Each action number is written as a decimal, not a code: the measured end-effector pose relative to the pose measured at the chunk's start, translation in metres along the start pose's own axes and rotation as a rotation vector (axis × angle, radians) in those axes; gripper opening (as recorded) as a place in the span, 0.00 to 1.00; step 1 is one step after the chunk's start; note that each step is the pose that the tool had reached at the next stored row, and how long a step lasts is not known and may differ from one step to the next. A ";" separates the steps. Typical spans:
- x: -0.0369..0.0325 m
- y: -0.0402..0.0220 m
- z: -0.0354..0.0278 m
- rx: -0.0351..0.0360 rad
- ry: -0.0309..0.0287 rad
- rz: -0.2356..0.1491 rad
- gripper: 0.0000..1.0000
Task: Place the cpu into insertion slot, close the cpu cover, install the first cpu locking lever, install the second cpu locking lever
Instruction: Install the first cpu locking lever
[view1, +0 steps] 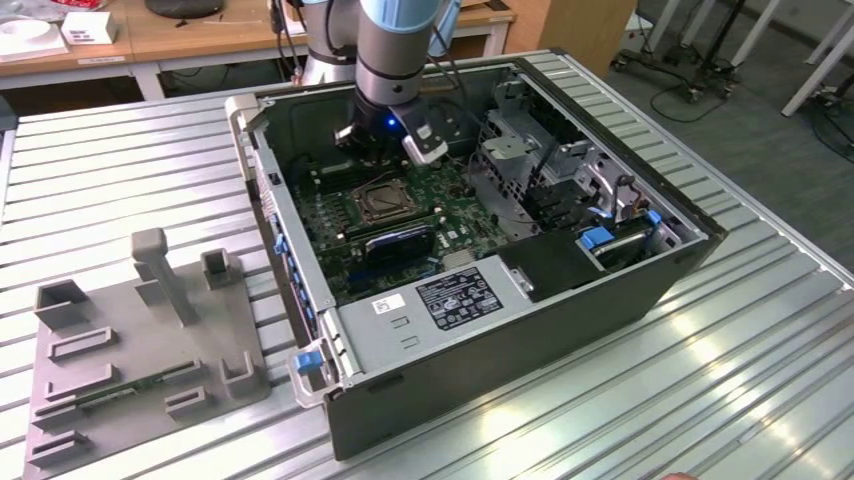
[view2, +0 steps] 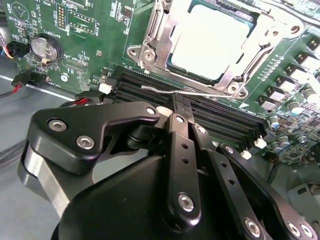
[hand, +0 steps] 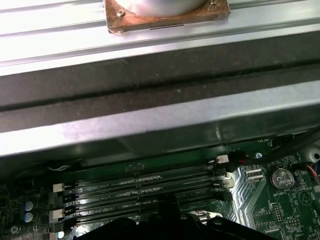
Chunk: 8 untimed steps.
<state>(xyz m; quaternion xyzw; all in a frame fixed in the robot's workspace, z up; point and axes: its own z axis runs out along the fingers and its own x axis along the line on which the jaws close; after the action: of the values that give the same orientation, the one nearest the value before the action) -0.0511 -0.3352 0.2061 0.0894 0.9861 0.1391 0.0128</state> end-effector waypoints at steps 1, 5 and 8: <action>-0.0001 -0.0004 0.0000 0.0000 0.0002 0.000 0.11; -0.0005 -0.0025 -0.0005 0.0002 0.0005 0.001 0.11; -0.0008 -0.0034 -0.0004 0.0002 0.0007 0.002 0.11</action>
<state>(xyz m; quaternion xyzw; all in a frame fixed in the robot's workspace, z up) -0.0510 -0.3386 0.2055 0.0903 0.9861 0.1391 0.0123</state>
